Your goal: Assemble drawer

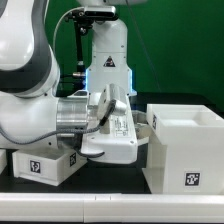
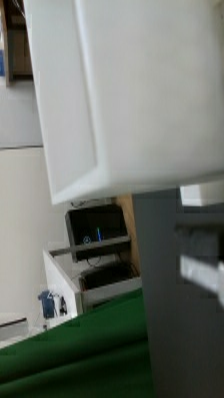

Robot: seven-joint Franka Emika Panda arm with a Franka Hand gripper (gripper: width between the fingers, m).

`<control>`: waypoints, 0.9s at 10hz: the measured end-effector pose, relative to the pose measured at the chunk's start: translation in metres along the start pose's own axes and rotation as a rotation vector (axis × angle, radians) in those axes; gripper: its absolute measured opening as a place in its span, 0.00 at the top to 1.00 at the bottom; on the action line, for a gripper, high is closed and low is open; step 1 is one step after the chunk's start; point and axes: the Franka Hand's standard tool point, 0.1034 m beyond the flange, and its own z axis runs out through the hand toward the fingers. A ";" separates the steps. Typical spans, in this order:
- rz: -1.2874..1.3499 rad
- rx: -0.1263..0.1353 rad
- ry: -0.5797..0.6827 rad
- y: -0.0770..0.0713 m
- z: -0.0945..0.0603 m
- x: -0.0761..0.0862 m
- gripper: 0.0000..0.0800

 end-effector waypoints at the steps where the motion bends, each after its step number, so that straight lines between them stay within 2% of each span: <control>1: 0.000 0.000 0.000 0.000 0.000 0.000 0.69; 2: 0.000 0.000 0.000 0.000 0.000 0.000 0.44; 3: 0.000 0.000 0.000 0.000 0.000 0.000 0.28; 4: 0.000 0.000 0.000 0.000 0.000 0.000 0.28; 5: 0.000 0.000 0.000 0.000 0.000 0.000 0.21; 6: -0.003 0.000 -0.002 -0.001 -0.001 -0.002 0.19; 9: -0.001 0.020 0.030 -0.008 -0.009 0.003 0.19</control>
Offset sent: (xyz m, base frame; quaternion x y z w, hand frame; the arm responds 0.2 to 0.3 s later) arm 0.0000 0.0000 0.0000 0.0000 0.0000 0.0000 1.0000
